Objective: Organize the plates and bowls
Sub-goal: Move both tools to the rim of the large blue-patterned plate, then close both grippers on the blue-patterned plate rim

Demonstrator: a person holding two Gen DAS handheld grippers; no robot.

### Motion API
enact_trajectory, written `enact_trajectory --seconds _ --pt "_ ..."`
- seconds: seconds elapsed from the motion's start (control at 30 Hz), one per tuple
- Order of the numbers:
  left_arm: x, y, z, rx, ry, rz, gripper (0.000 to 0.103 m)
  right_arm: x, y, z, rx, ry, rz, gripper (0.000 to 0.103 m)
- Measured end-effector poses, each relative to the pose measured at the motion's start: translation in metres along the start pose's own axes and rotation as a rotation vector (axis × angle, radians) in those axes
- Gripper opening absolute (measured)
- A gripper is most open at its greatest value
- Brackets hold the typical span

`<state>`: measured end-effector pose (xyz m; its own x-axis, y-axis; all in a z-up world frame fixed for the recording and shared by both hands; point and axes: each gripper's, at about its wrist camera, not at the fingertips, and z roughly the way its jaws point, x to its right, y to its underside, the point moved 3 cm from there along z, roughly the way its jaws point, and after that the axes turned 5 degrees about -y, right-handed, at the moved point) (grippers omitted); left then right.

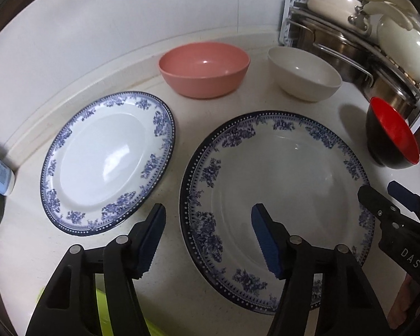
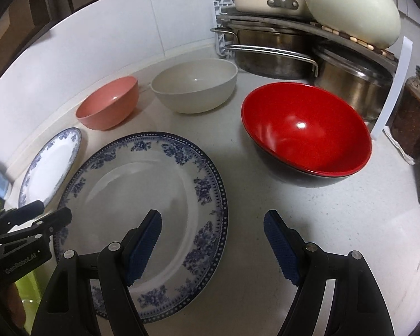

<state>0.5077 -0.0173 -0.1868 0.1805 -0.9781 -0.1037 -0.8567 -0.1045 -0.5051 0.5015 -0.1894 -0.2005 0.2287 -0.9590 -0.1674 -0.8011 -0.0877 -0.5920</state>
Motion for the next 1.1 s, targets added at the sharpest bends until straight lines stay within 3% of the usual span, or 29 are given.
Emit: enact_trajectory --seconds 0.23,0.67,0.9,1.1 --pt "-0.002 0.002 0.011 -0.025 -0.009 -0.016 0.055 0.000 -0.003 0.010 -0.007 0.001 -0.013 0.075" --pt "-0.005 0.006 0.024 -0.053 -0.007 -0.026 0.038 -0.001 0.000 0.025 -0.034 0.005 -0.035 0.060" --pt "-0.005 0.007 0.025 -0.047 -0.002 -0.035 0.034 -0.009 -0.002 0.028 -0.040 -0.006 -0.085 0.047" --pt "-0.007 0.006 0.025 -0.046 -0.016 -0.048 0.033 -0.012 -0.002 0.028 -0.051 0.007 -0.108 0.044"
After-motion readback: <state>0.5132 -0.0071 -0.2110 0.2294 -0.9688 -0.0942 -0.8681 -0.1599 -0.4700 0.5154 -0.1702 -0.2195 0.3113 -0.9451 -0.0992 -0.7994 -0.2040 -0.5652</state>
